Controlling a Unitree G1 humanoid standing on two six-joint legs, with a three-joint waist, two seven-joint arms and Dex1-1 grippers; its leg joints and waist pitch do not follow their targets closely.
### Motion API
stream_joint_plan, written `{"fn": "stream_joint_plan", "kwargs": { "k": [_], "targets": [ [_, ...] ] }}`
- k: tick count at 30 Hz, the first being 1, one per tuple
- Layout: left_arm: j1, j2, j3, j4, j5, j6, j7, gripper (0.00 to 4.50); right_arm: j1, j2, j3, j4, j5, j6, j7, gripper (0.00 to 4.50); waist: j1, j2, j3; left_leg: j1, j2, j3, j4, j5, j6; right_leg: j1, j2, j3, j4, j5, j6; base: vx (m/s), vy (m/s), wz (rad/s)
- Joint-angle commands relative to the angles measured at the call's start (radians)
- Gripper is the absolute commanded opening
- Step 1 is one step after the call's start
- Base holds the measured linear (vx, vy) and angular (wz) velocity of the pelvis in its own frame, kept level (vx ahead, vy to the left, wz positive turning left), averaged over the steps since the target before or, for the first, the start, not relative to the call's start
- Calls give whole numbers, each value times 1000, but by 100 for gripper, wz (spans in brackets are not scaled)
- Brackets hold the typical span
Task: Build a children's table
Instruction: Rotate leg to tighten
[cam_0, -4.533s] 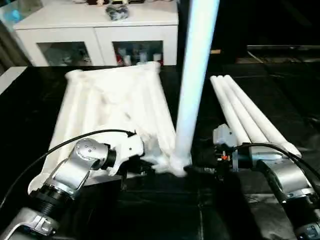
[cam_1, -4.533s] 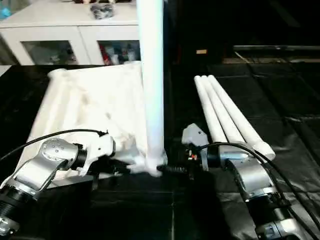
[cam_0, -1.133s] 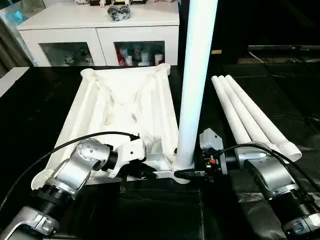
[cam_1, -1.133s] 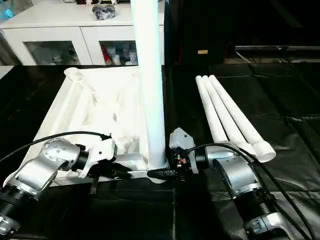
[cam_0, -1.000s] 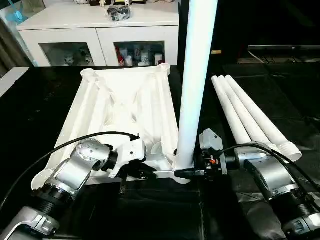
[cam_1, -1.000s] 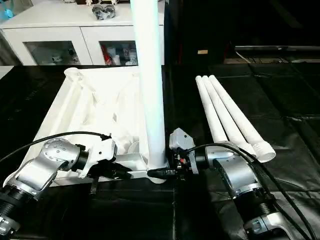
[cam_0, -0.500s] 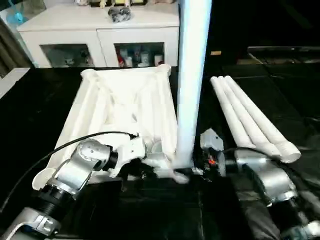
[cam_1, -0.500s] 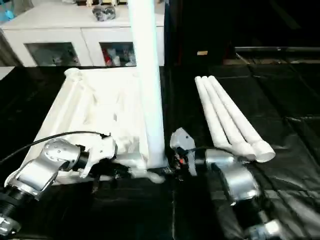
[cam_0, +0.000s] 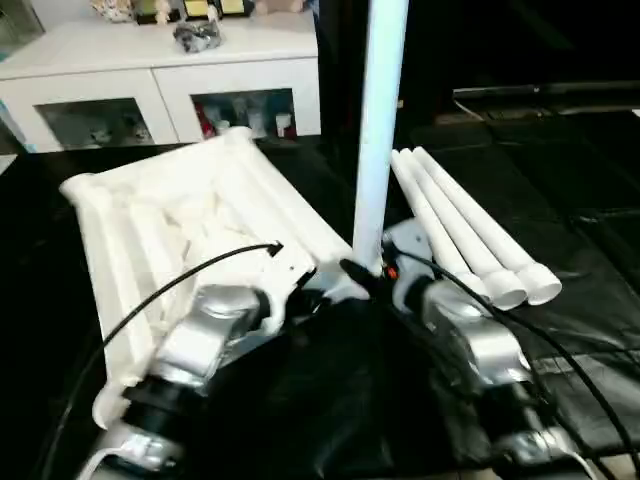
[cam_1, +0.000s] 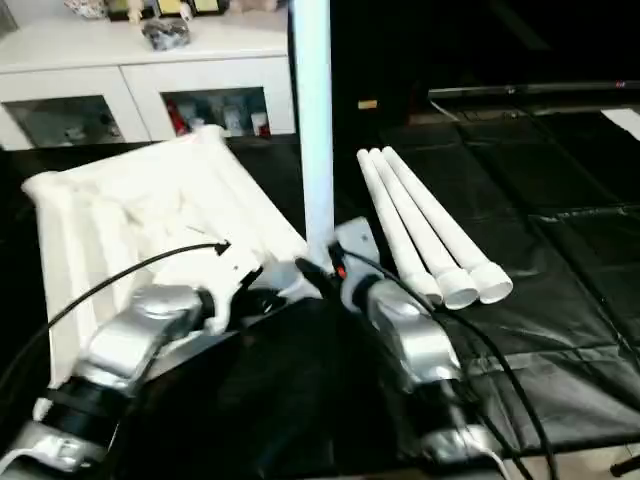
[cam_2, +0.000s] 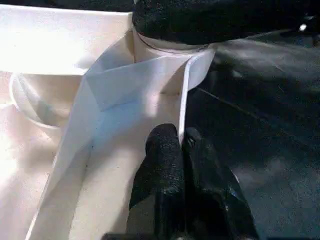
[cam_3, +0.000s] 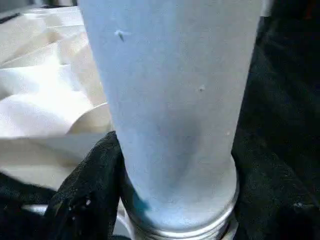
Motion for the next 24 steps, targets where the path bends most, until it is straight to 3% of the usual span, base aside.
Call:
{"fn": "stream_joint_plan", "kwargs": {
  "k": [1, 3, 5, 12, 16, 18, 21, 24],
  "targets": [
    [-60, -34, 18, -34, 8, -10, 81, 0, 10, 100, 115, 7, 36, 22, 80, 347, 8, -9, -59, -8, 21, -11, -68, -135, 44, 55, -66, 38, -78, -184, -191, 0, 0, 0],
    [-56, -20, 7, -41, 11, -14, 73, 0, 14, 94, 111, 7, 33, 9, 78, 362, 8, -5, -62, -7, 20, -10, -64, -97, 58, 57, -65, 37, -70, -99, -211, 0, 0, 0],
    [-46, 7, -2, -44, 6, -27, 39, 0, 24, 74, 103, -2, 44, -4, 99, 393, 9, -4, -62, -7, 20, -9, -63, -97, 65, 59, -65, 36, -70, -82, -221, 0, 0, 0],
    [-26, 103, -17, -10, -6, -120, -95, 0, 74, -50, 92, -90, 87, -42, 286, 446, 13, 1, -56, -1, 25, -9, -69, -165, 59, 56, -65, 37, -79, -155, -211, 0, 0, 0],
    [-23, 149, -33, 1, -15, -158, -164, 0, 81, -120, 88, -100, 95, -75, 373, 446, 13, 0, -55, 0, 25, -9, -70, -184, 50, 57, -67, 36, -81, -184, -210, 0, 0, 0],
    [-21, 209, -64, 9, -25, -213, -271, 0, 71, -194, 74, -85, 93, -111, 449, 446, 16, 2, -57, -1, 26, -9, -68, -168, 57, 57, -66, 37, -75, -154, -220, 0, 0, 0],
    [-19, 244, -87, 17, -30, -260, -345, 0, 66, -234, 75, -87, 107, -124, 524, 446, 22, -1, -60, -1, 27, -7, -64, -141, 75, 57, -66, 37, -70, -105, -237, 0, 0, 0],
    [-21, 268, -104, 30, -29, -294, -396, 0, 64, -264, 84, -98, 126, -122, 594, 446, 34, 2, -60, 5, 31, -5, -62, -132, 82, 53, -65, 37, -66, -83, -250, 0, 0, 0]
  ]
}}
